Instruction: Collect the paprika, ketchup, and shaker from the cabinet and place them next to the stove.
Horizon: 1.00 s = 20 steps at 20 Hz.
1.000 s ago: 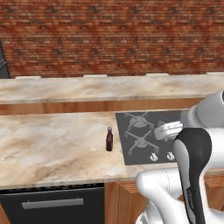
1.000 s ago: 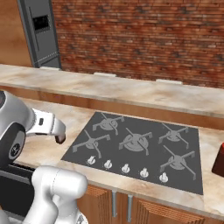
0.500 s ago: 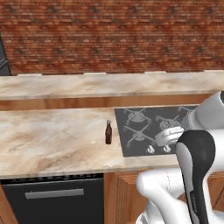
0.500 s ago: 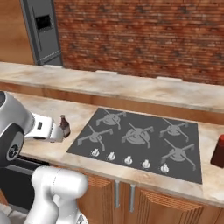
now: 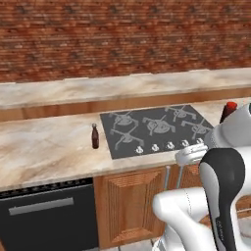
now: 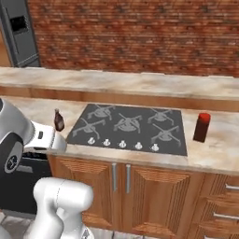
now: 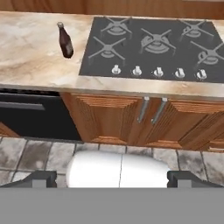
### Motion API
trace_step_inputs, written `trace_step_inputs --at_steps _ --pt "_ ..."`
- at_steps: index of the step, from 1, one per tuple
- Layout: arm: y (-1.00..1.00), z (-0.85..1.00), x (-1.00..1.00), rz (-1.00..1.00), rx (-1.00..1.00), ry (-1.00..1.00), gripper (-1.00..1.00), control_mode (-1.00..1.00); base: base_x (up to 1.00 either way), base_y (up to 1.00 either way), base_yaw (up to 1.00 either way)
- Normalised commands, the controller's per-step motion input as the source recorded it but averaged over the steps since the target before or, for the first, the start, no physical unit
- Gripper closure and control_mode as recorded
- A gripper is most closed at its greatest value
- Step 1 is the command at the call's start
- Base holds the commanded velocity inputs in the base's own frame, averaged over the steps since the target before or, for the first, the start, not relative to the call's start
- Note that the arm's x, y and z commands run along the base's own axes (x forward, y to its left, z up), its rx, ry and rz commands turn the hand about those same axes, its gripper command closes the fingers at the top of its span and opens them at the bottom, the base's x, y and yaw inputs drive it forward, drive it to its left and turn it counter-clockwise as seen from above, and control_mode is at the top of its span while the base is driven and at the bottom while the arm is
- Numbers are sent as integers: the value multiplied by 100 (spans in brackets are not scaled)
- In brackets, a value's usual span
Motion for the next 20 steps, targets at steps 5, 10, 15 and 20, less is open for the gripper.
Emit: trace_step_inputs --at_steps 5,10,15,20 --pt "0 0 0 0 0 0 -100 100 0 -59 -56" --pt "0 0 0 0 0 0 -100 100 1 -57 -58" --pt "0 0 0 0 0 0 -100 100 16 -57 -55" --pt "0 0 0 0 0 0 -100 100 44 -49 -50"
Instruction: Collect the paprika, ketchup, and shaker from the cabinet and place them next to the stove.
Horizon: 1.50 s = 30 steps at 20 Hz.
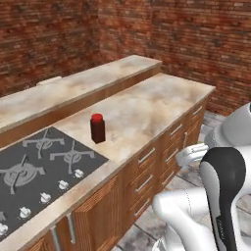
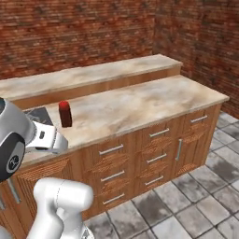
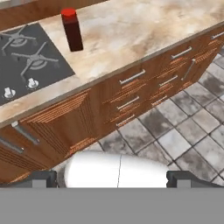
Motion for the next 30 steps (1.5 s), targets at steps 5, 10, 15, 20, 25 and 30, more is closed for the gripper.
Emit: trace_step_inputs --at_steps 5,10,15,20,25,30 --pt "0 0 0 0 0 0 -100 100 73 -43 -41" --pt "0 0 0 0 0 0 -100 100 88 -42 -34" --pt "0 0 0 0 0 0 -100 100 96 -29 -30" --pt "0 0 0 0 0 0 -100 100 100 -20 -30" --pt "0 0 0 0 0 0 -100 100 100 -20 -31" --pt "0 0 0 0 0 0 -100 100 100 -17 -31"
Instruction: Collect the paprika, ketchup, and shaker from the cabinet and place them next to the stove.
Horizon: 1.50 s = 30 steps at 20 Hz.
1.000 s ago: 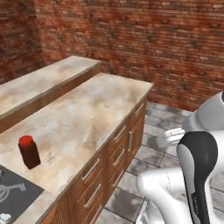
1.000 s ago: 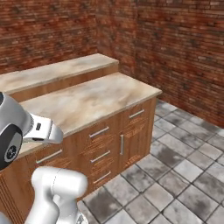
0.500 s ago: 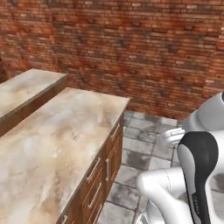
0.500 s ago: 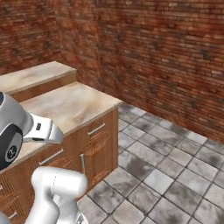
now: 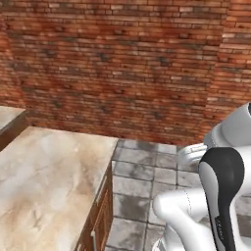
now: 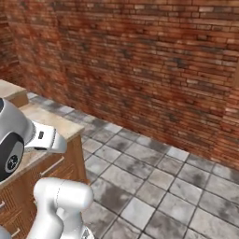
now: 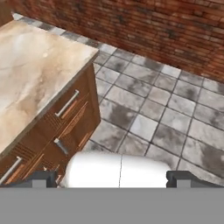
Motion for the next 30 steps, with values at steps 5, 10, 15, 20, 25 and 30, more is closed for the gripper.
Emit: trace_step_inputs --at_steps 5,10,15,20,25,30 --pt "0 0 0 0 0 0 -100 100 100 -20 -30" --pt "0 0 0 0 0 0 -100 100 97 -29 -28" --pt "0 0 0 0 0 0 -100 100 91 -26 -27" --pt "0 0 0 0 0 0 -100 100 93 -29 -28" --pt "0 0 0 0 0 0 -100 100 72 -36 -32" --pt "0 0 0 0 0 0 -100 100 44 -35 -40"
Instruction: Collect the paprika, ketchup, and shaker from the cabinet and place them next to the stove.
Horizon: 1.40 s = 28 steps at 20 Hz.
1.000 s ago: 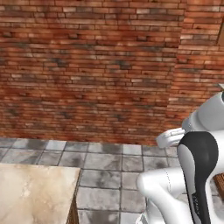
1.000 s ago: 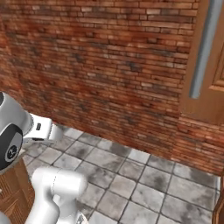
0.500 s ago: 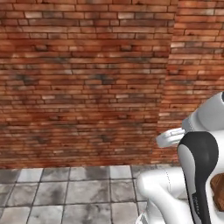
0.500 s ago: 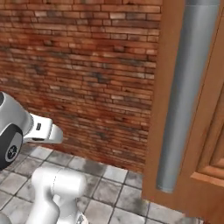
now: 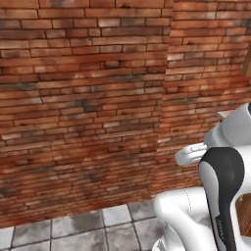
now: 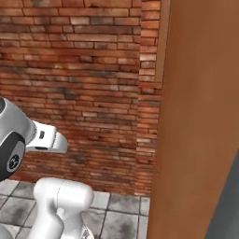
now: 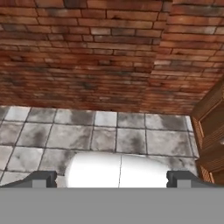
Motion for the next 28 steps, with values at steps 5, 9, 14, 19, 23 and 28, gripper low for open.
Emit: trace_step_inputs --at_steps 5,9,14,19,23,28 --pt "0 0 0 0 0 0 -100 100 21 -33 -47" --pt "0 0 0 0 0 0 -100 100 12 -21 -51" --pt "0 0 0 0 0 0 -100 100 18 -15 -50" --pt "0 0 0 0 0 0 -100 100 39 -18 -45" --pt "0 0 0 0 0 0 -100 100 52 -23 -40" --pt "0 0 0 0 0 0 -100 100 56 -10 -39"
